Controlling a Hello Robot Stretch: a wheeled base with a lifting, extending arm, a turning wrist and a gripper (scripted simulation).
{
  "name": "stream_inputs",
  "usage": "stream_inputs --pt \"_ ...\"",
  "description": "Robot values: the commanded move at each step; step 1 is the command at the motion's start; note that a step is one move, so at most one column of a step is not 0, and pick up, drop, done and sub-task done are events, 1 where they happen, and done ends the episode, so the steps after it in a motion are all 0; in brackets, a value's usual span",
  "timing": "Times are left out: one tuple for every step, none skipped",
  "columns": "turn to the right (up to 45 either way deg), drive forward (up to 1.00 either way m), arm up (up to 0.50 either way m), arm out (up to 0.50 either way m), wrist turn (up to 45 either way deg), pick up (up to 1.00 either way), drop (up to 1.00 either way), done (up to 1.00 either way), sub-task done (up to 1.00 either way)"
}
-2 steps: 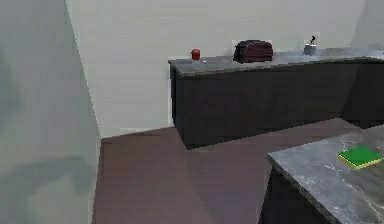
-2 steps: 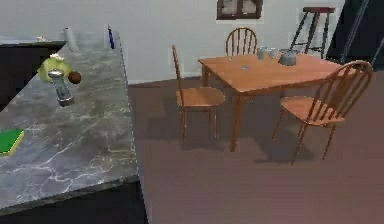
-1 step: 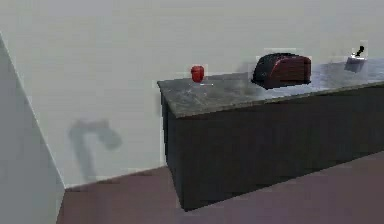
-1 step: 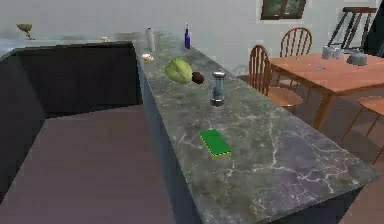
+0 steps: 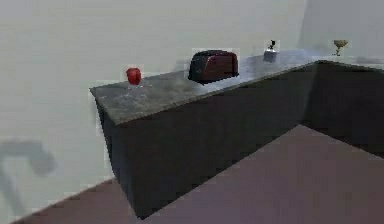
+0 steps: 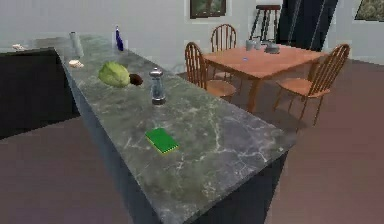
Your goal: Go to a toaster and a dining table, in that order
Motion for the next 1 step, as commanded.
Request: stream_inputs --pt "0.0 0.70 0.00 0.00 0.0 0.00 0.00 0.00 0.00"
